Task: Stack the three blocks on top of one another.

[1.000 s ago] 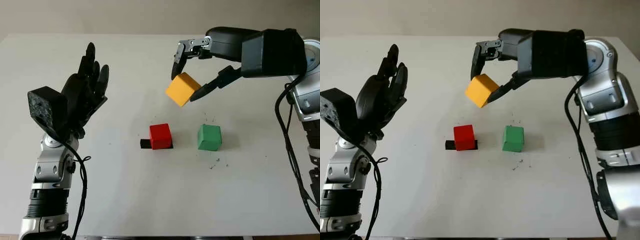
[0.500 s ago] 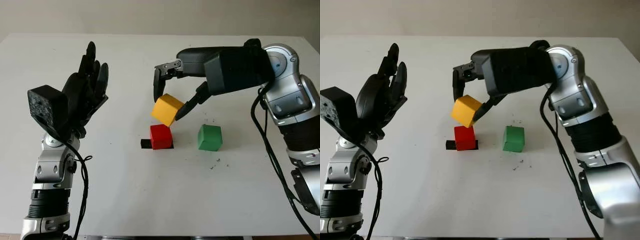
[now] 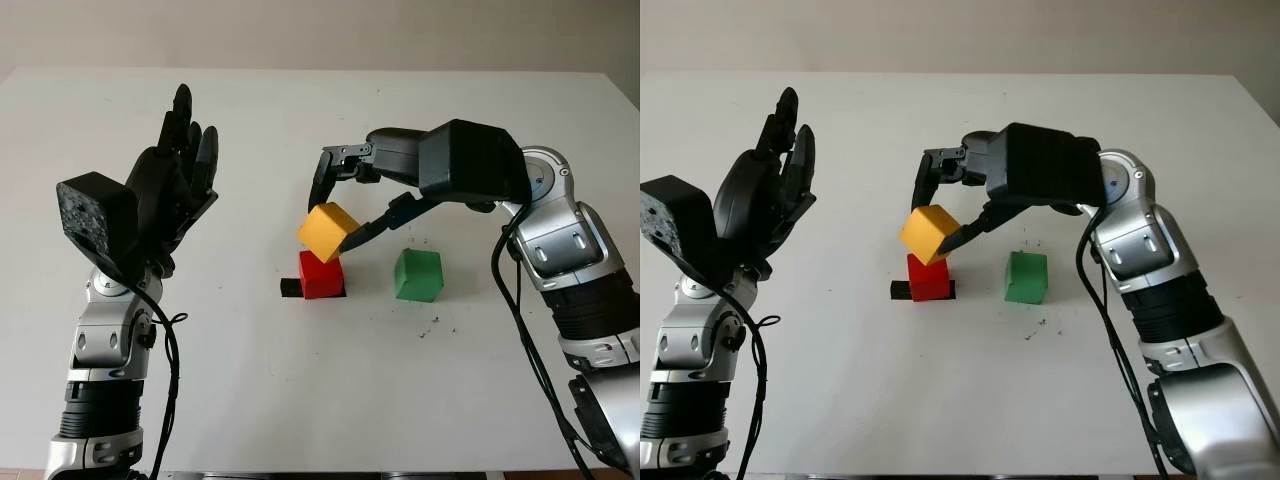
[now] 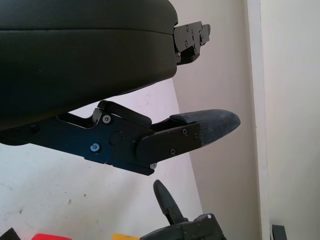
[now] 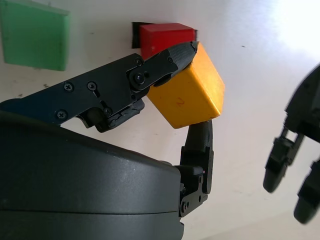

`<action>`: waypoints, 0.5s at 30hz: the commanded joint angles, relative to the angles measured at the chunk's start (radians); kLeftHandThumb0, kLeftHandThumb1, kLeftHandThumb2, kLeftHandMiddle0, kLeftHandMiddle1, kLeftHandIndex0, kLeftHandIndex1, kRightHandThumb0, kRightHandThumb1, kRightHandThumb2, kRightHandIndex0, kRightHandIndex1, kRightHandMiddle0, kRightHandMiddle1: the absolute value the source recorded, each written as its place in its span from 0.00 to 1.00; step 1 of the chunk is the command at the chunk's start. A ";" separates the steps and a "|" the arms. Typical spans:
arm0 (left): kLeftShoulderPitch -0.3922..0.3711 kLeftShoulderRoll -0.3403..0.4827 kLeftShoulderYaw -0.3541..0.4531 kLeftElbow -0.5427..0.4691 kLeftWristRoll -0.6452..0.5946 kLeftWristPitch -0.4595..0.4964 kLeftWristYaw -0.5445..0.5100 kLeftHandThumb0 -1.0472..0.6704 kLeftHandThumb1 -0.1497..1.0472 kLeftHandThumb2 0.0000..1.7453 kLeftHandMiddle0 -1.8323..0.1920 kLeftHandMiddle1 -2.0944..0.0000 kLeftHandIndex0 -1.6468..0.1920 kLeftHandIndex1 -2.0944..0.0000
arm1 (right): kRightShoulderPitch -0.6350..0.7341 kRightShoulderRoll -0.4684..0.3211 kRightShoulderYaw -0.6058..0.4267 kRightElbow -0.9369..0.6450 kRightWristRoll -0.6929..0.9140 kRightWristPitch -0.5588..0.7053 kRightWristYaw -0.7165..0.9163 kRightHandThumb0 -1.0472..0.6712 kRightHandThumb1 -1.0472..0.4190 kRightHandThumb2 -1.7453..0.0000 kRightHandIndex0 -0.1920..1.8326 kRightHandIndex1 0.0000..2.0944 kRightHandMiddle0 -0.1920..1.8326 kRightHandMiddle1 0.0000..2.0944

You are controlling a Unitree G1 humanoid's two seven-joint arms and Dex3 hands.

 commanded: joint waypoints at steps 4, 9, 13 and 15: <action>0.010 -0.006 -0.005 -0.011 0.003 -0.009 0.005 0.20 1.00 0.37 1.00 1.00 1.00 1.00 | 0.048 0.027 -0.036 -0.031 0.052 0.033 -0.027 0.35 0.05 0.97 0.19 0.02 0.21 0.77; 0.013 -0.002 -0.005 -0.011 0.003 -0.012 -0.001 0.20 1.00 0.37 1.00 1.00 1.00 1.00 | 0.079 0.051 -0.058 -0.036 0.096 0.097 -0.049 0.33 0.05 0.97 0.20 0.02 0.22 0.76; 0.012 0.002 -0.004 -0.012 0.005 -0.009 -0.002 0.20 1.00 0.36 1.00 1.00 1.00 1.00 | 0.080 0.075 -0.079 -0.039 0.151 0.193 -0.054 0.33 0.06 0.97 0.20 0.03 0.23 0.75; 0.009 0.003 -0.003 -0.010 0.005 -0.009 -0.003 0.20 1.00 0.37 1.00 1.00 1.00 1.00 | 0.082 0.089 -0.096 -0.034 0.191 0.223 -0.053 0.33 0.05 0.97 0.20 0.03 0.23 0.75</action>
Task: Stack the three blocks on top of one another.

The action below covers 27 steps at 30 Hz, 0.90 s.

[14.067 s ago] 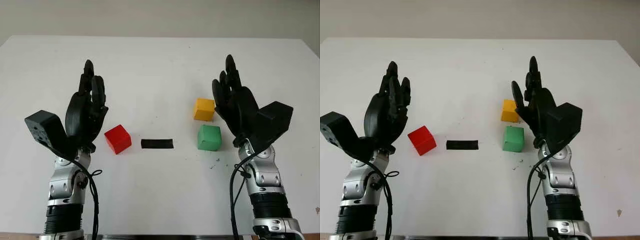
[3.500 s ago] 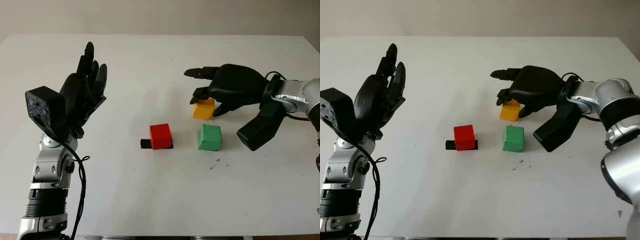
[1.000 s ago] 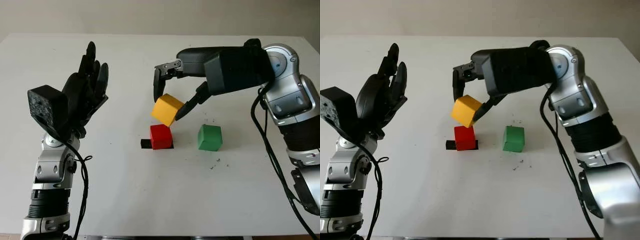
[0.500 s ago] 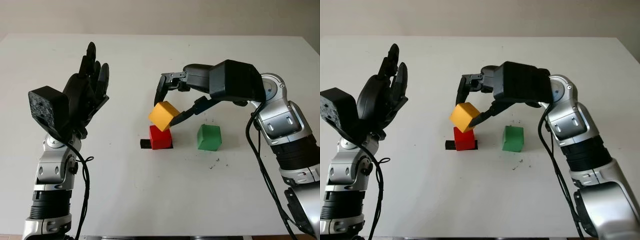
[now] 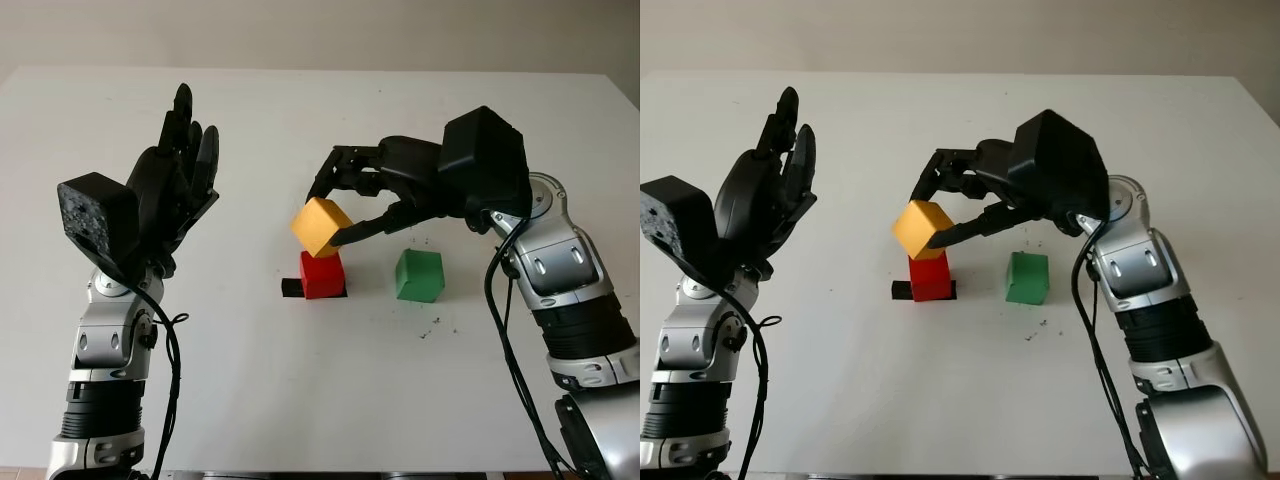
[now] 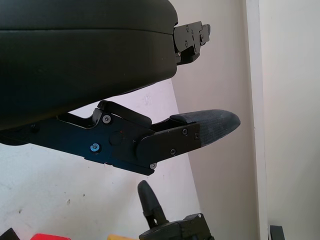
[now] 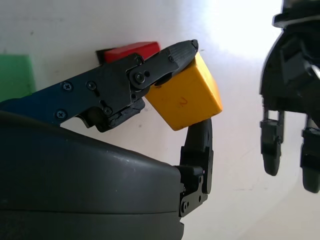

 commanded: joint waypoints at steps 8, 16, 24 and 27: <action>0.003 0.009 0.000 0.008 0.002 -0.019 -0.010 0.19 1.00 0.35 1.00 1.00 1.00 1.00 | 0.037 0.041 -0.042 -0.023 0.085 0.072 -0.044 0.32 0.05 0.97 0.20 0.02 0.24 0.74; 0.004 0.010 -0.002 0.001 0.003 -0.009 -0.007 0.19 1.00 0.36 1.00 1.00 1.00 1.00 | 0.077 0.079 -0.052 -0.025 0.108 0.074 -0.100 0.32 0.05 0.97 0.19 0.02 0.24 0.73; 0.009 0.016 0.000 -0.004 0.002 -0.013 -0.015 0.20 1.00 0.36 1.00 1.00 1.00 1.00 | 0.132 0.091 -0.034 -0.016 0.088 0.000 -0.129 0.33 0.06 0.97 0.19 0.02 0.23 0.76; 0.009 0.013 0.001 -0.001 0.000 -0.016 -0.013 0.21 1.00 0.36 1.00 1.00 1.00 1.00 | 0.150 0.093 -0.030 -0.015 0.082 -0.012 -0.131 0.33 0.06 0.97 0.19 0.02 0.22 0.77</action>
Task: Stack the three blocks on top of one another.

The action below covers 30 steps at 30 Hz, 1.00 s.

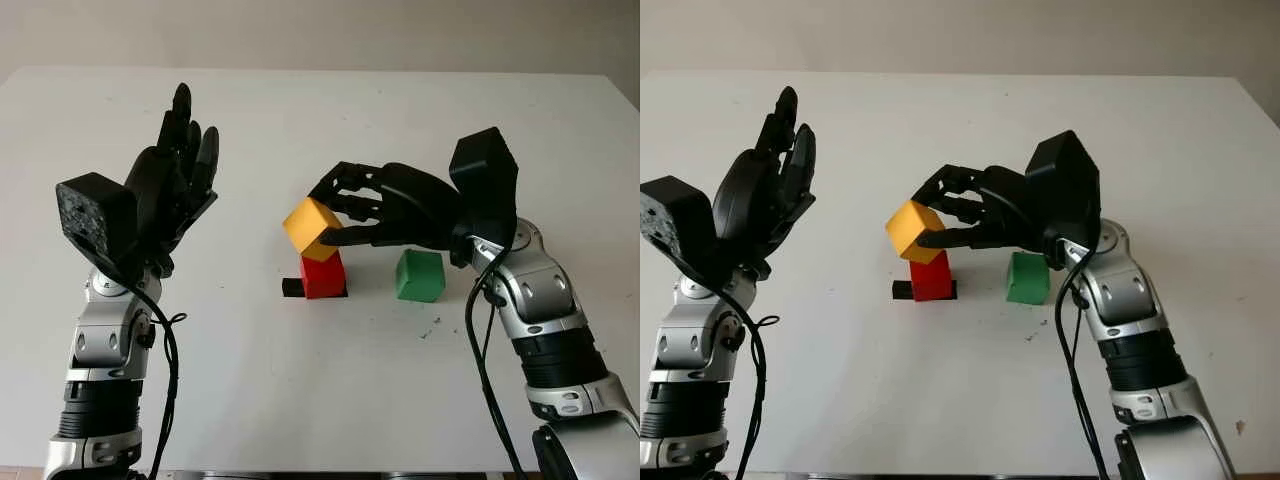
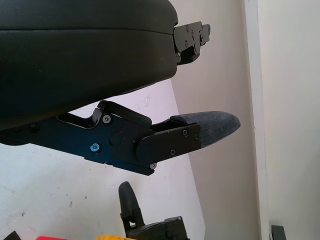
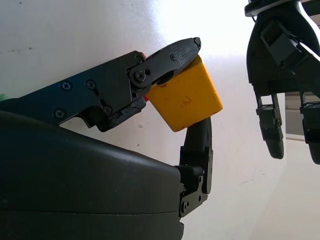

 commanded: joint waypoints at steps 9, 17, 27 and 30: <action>0.006 0.008 -0.001 -0.009 0.007 -0.003 0.003 0.20 1.00 0.36 1.00 1.00 1.00 1.00 | 0.045 -0.003 0.024 -0.006 -0.021 -0.039 0.000 0.32 0.06 0.97 0.19 0.03 0.21 0.77; 0.007 0.004 -0.001 -0.009 0.005 -0.001 0.004 0.19 1.00 0.35 1.00 1.00 1.00 1.00 | 0.058 0.003 0.030 -0.004 -0.023 -0.045 0.002 0.34 0.06 0.97 0.19 0.03 0.22 0.76; 0.014 0.005 0.002 -0.008 0.004 -0.008 -0.003 0.21 1.00 0.37 1.00 1.00 1.00 1.00 | 0.060 -0.011 0.026 0.019 -0.061 -0.136 -0.010 0.33 0.06 0.97 0.18 0.02 0.23 0.75; 0.012 0.005 0.002 -0.005 0.004 -0.004 -0.002 0.20 1.00 0.37 1.00 1.00 1.00 1.00 | 0.057 -0.016 0.020 0.024 -0.065 -0.162 -0.009 0.34 0.06 0.97 0.18 0.02 0.23 0.75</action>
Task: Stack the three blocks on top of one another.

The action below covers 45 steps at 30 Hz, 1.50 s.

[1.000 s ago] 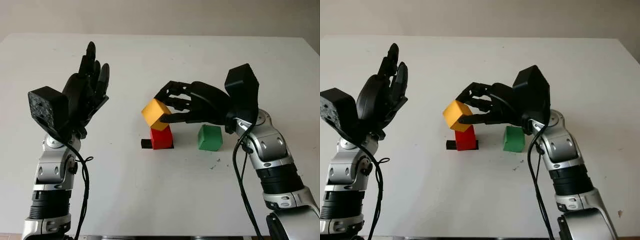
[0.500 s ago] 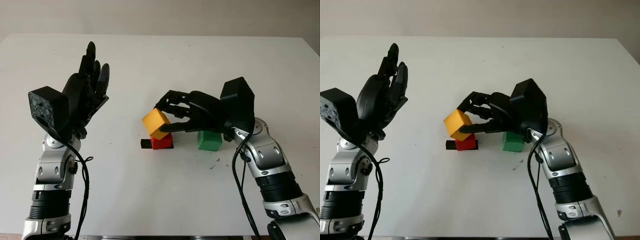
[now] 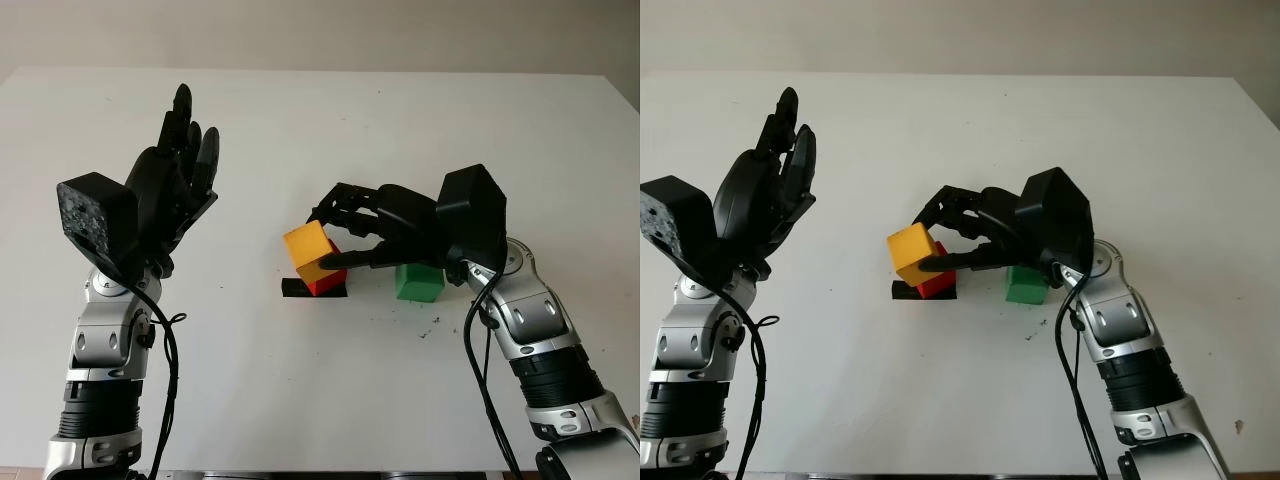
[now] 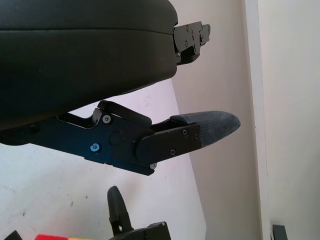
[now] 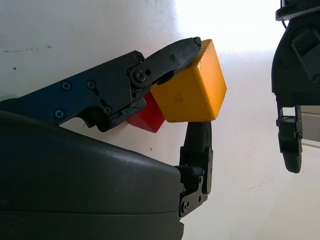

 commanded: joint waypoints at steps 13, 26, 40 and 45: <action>0.011 0.007 0.001 -0.005 0.001 -0.008 -0.003 0.20 1.00 0.36 1.00 1.00 1.00 1.00 | -0.033 -0.014 -0.043 0.033 0.004 -0.067 0.000 0.34 0.04 0.97 0.18 0.02 0.19 0.78; 0.013 0.008 0.004 -0.006 -0.003 -0.002 -0.006 0.20 1.00 0.36 1.00 1.00 1.00 1.00 | -0.053 -0.026 -0.039 0.067 -0.005 -0.082 0.020 0.33 0.04 0.97 0.18 0.03 0.20 0.75; 0.015 0.007 0.004 -0.005 -0.001 -0.010 -0.007 0.20 1.00 0.36 1.00 1.00 1.00 1.00 | -0.065 -0.057 -0.005 0.069 -0.041 -0.091 0.083 0.28 0.08 0.97 0.14 0.02 0.14 0.50; 0.018 0.006 0.003 -0.007 0.000 -0.013 -0.006 0.20 1.00 0.36 1.00 1.00 1.00 1.00 | -0.067 -0.057 -0.001 0.061 -0.054 -0.067 0.080 0.27 0.08 0.97 0.13 0.01 0.13 0.47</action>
